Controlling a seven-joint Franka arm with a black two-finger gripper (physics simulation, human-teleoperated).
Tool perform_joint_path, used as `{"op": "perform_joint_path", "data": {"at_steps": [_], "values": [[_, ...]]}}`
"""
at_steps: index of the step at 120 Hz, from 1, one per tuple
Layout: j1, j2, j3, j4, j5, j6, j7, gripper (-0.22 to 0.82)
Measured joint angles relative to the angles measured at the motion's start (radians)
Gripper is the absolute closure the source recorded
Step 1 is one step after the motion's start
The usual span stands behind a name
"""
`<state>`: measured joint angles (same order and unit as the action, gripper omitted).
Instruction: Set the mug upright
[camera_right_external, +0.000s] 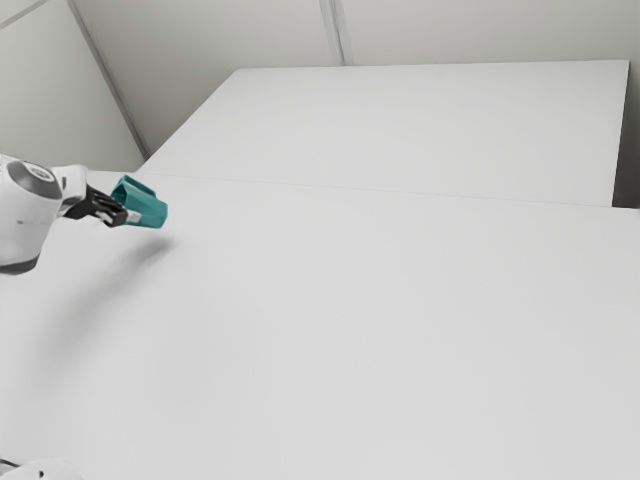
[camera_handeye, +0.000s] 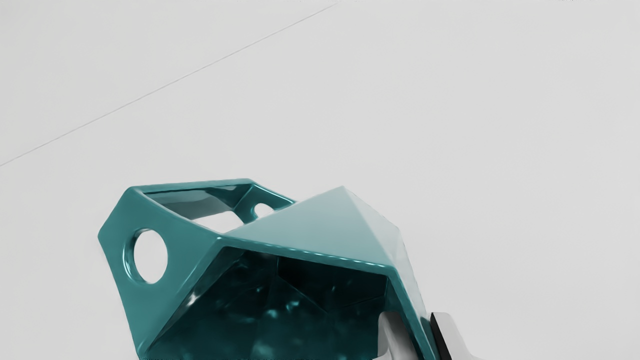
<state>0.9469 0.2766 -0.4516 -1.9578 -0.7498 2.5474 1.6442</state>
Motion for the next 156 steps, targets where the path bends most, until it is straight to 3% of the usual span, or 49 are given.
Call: {"op": "perform_joint_path", "data": {"at_steps": [21,46,51,62,72,83,108,156], "values": [[-0.124,-0.131,0.056,-0.044,0.182,-0.071,-0.156,0.78],[-0.192,-0.275,0.08,-0.186,0.279,-0.138,-0.367,0.78],[-0.274,-0.284,0.15,-0.192,0.305,-0.156,-0.411,0.78],[-0.549,-0.29,0.394,-0.195,0.377,-0.202,-0.511,0.78],[-0.662,-0.315,0.477,-0.211,0.431,-0.246,-0.602,0.78],[-0.707,-0.377,0.493,-0.272,0.488,-0.296,-0.706,0.78],[-0.703,-0.491,0.493,-0.386,0.533,-0.392,-0.92,0.78],[-0.725,-0.388,0.491,-0.315,0.593,-0.427,-1.18,0.78]]}}
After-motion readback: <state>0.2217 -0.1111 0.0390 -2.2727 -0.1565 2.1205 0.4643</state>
